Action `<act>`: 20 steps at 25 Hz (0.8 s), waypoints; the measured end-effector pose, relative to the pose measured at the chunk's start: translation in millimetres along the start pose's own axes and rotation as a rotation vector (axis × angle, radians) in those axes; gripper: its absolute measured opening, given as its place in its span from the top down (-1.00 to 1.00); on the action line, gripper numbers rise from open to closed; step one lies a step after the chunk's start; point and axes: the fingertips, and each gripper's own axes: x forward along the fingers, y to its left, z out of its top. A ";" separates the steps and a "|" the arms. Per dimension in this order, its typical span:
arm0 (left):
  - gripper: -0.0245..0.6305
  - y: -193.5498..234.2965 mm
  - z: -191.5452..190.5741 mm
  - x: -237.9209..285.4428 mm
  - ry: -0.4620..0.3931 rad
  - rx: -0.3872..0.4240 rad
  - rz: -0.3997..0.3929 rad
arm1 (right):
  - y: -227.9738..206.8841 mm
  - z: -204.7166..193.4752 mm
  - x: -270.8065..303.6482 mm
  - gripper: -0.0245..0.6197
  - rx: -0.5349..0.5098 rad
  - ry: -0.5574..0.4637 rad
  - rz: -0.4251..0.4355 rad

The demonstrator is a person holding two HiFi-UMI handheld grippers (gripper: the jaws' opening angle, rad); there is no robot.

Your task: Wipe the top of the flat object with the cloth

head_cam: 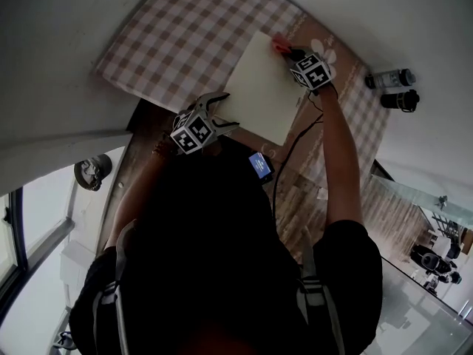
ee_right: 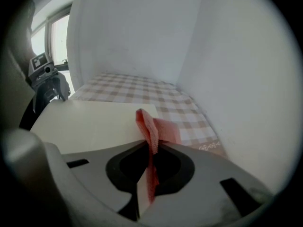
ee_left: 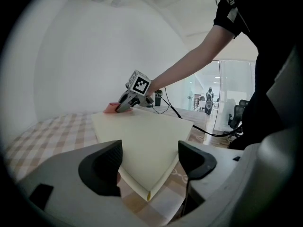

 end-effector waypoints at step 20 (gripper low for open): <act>-0.24 -24.5 -12.6 -28.7 -0.049 -0.004 -0.011 | 80.5 1.4 -22.7 0.87 0.061 0.008 -0.026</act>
